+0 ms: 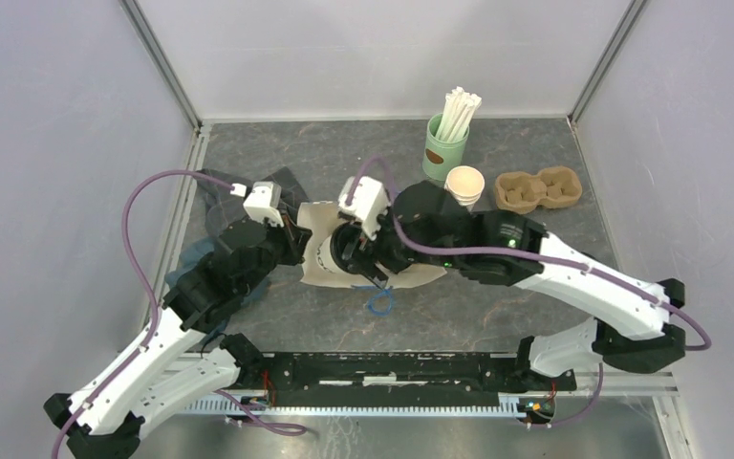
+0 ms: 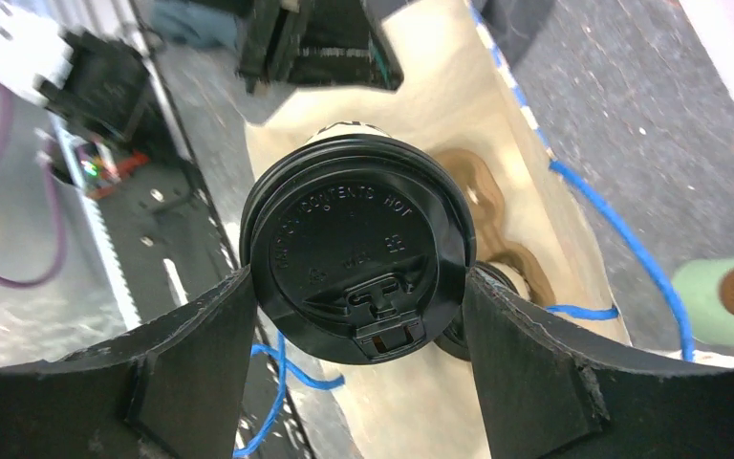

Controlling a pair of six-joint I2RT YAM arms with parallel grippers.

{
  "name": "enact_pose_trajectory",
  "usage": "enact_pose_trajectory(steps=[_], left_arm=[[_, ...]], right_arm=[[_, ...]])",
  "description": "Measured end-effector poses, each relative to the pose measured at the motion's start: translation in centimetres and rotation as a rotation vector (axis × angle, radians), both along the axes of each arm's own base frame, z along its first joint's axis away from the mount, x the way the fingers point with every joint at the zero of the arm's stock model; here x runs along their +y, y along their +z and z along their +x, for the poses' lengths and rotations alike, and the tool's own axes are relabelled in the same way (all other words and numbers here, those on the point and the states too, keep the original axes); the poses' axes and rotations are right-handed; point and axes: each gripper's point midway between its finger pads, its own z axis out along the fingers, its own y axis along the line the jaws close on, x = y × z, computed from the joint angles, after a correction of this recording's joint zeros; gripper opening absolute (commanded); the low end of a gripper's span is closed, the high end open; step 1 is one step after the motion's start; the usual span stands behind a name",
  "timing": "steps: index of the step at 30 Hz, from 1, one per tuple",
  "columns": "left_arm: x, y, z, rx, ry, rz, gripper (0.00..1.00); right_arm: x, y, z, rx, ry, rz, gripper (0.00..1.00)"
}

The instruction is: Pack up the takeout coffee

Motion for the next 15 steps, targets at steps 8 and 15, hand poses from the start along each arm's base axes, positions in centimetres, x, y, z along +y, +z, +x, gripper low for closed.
enact_pose_trajectory(steps=[8, 15], left_arm=[[-0.2, 0.4, 0.1, -0.029, -0.004, -0.02, 0.02], [-0.1, 0.3, 0.3, -0.061, -0.02, -0.001, 0.02]], right_arm=[[0.9, -4.8, 0.7, -0.179, -0.015, -0.275, 0.65], [0.9, -7.7, 2.3, -0.293, -0.043, -0.4, 0.65]])
